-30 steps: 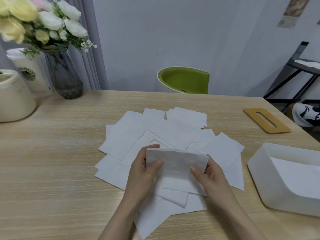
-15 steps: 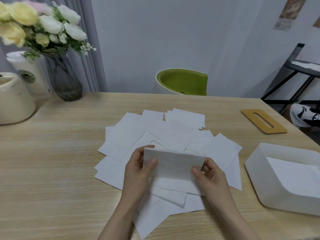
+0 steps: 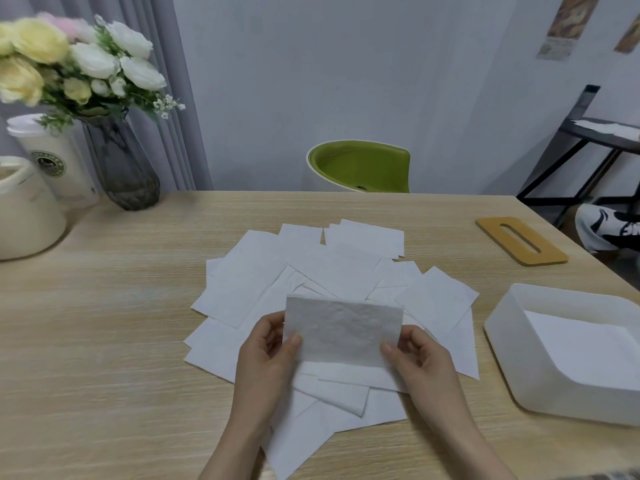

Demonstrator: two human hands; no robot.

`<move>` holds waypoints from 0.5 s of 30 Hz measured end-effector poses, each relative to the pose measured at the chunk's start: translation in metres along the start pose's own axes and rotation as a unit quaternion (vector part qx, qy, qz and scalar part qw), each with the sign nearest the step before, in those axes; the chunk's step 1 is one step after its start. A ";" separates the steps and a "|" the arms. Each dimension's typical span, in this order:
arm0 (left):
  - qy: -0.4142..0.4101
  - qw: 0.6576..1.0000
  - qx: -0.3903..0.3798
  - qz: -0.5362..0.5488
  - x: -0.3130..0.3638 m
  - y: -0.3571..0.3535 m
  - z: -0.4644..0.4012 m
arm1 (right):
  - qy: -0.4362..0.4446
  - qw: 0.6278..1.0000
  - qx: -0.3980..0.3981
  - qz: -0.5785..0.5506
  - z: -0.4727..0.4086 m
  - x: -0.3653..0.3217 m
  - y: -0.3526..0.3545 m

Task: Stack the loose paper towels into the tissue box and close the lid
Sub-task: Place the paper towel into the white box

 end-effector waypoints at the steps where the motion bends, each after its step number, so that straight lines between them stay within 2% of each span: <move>1: 0.003 1.000 0.006 -0.009 0.000 0.001 0.000 | -0.002 1.000 0.003 -0.001 0.000 0.000 0.001; 8: 0.018 0.999 0.037 -0.017 0.018 -0.005 -0.005 | 0.019 0.998 0.047 -0.036 0.005 -0.019 0.019; 15: 0.010 1.000 -0.001 0.007 0.050 -0.047 -0.019 | 0.084 0.988 0.117 0.049 0.023 -0.065 0.074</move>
Point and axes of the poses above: each hand's wrist, its own z-axis away from the middle knuckle, its own y-axis out of the back of the hand, x = y × z, the point moved 9 cm from there along -z, towards the middle knuckle, and after that the axes turned 14 degrees about -x, right-handed, at the moved point
